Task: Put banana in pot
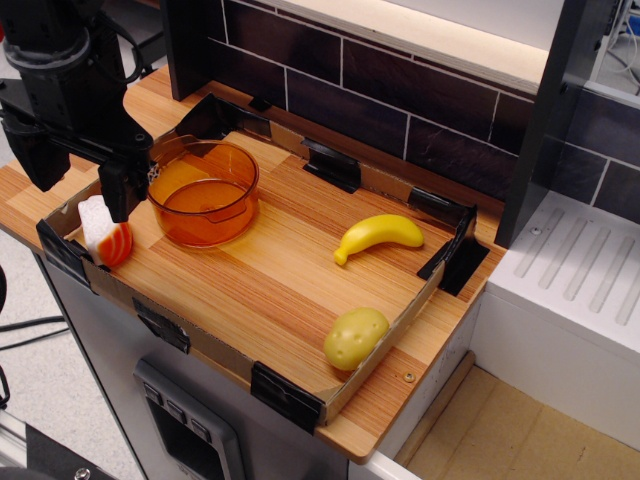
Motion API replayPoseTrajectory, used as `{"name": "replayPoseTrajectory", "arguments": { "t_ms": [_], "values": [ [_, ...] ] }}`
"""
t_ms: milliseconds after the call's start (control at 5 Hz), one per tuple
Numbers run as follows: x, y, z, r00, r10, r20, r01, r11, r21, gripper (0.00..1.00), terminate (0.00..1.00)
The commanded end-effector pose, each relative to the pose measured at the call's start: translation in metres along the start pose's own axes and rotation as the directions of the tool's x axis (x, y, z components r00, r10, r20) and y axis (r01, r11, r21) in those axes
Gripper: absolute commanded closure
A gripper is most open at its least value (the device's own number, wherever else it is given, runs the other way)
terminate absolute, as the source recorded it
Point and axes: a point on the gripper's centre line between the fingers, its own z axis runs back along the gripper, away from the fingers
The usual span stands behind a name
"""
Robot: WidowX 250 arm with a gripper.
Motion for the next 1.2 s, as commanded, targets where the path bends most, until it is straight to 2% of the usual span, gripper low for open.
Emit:
{"name": "replayPoseTrajectory", "arguments": {
  "t_ms": [0,200,400,600,800,1000],
  "values": [
    [0.0,0.0,0.0,1.0,0.0,0.0,0.0,1.0,0.0,0.0,0.0],
    [0.021,-0.015,0.008,0.989,-0.145,0.015,0.145,0.987,-0.073,0.0,0.0],
    [0.036,-0.031,0.018,0.975,-0.219,0.041,0.222,0.97,-0.104,0.0,0.0],
    [0.053,-0.054,0.021,0.932,-0.358,0.051,0.361,0.924,-0.124,0.0,0.0],
    [0.064,-0.077,0.014,0.858,-0.512,0.046,0.512,0.842,-0.168,0.0,0.0],
    [0.071,-0.098,0.003,0.802,-0.594,0.054,0.593,0.785,-0.18,0.0,0.0]
  ]
}}
